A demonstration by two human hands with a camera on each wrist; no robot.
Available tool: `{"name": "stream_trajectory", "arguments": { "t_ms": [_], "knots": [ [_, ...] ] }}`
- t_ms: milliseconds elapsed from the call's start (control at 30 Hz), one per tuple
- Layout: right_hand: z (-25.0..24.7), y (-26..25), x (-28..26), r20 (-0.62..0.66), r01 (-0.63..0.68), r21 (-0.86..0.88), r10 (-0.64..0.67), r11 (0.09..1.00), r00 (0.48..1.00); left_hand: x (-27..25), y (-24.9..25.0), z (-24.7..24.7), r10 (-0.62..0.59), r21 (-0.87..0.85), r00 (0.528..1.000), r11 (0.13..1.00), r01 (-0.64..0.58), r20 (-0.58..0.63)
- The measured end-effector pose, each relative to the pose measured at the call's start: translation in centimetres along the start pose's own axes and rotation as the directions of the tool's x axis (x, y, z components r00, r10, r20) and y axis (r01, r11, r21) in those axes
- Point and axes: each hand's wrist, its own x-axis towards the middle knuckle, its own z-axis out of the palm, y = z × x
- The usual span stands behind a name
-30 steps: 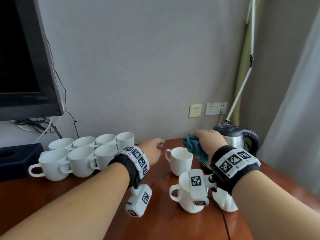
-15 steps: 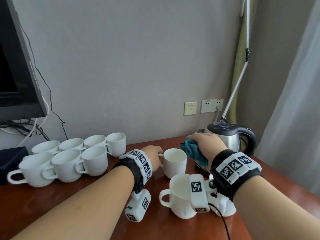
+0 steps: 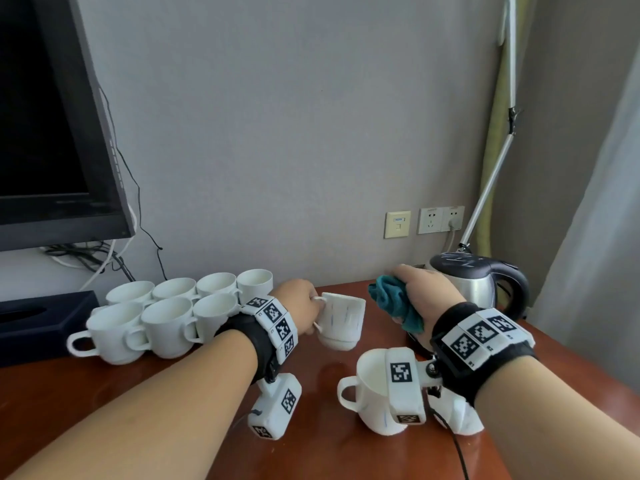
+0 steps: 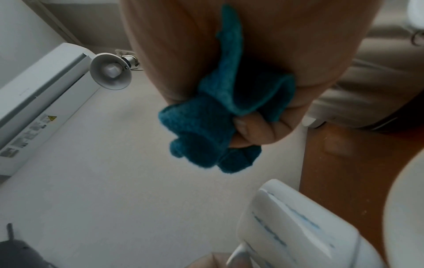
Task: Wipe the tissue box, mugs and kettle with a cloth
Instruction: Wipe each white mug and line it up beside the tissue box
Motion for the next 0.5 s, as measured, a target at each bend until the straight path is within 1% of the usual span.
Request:
{"name": "stream_trajectory", "arguments": {
  "t_ms": [33, 100, 167, 233, 300, 333, 500],
  "knots": [
    [0.3, -0.2, -0.7, 0.047, -0.023, 0.051, 0.02, 0.998, 0.999, -0.5, -0.3, -0.5, -0.007, -0.032, 1.0, 0.999, 0.006, -0.021],
    [1.1, -0.6, -1.9, 0.168, -0.038, 0.123, 0.017, 0.992, 0.986, -1.7, -1.0, -1.6, -0.028, -0.119, 0.998, 0.993, 0.021, -0.063],
    [2.2, -0.9, -3.2, 0.279, -0.024, 0.115, -0.009, 0.993, 0.96, -3.2, -1.9, -2.4, -0.057, -0.234, 0.993, 0.972, 0.031, -0.103],
    [3.5, -1.0, -4.2, 0.298, 0.032, 0.036, -0.041, 0.999, 0.954, -4.9, -2.9, -3.1, -0.085, -0.342, 0.987, 0.939, 0.033, -0.138],
    [4.9, -0.9, -5.3, 0.256, 0.081, 0.01, -0.08, 0.997, 0.963, -6.9, -4.0, -3.7, -0.12, -0.412, 0.976, 0.911, 0.036, -0.181],
    [5.7, -0.7, -5.8, 0.247, 0.103, 0.007, -0.102, 0.995, 0.964, -7.9, -4.7, -4.0, -0.141, -0.432, 0.968, 0.901, 0.039, -0.206],
    [10.6, 0.5, -8.5, 0.311, 0.175, -0.033, -0.156, 0.984, 0.937, -12.1, -9.2, -4.9, -0.229, -0.477, 0.921, 0.877, 0.055, -0.314]
  ]
}}
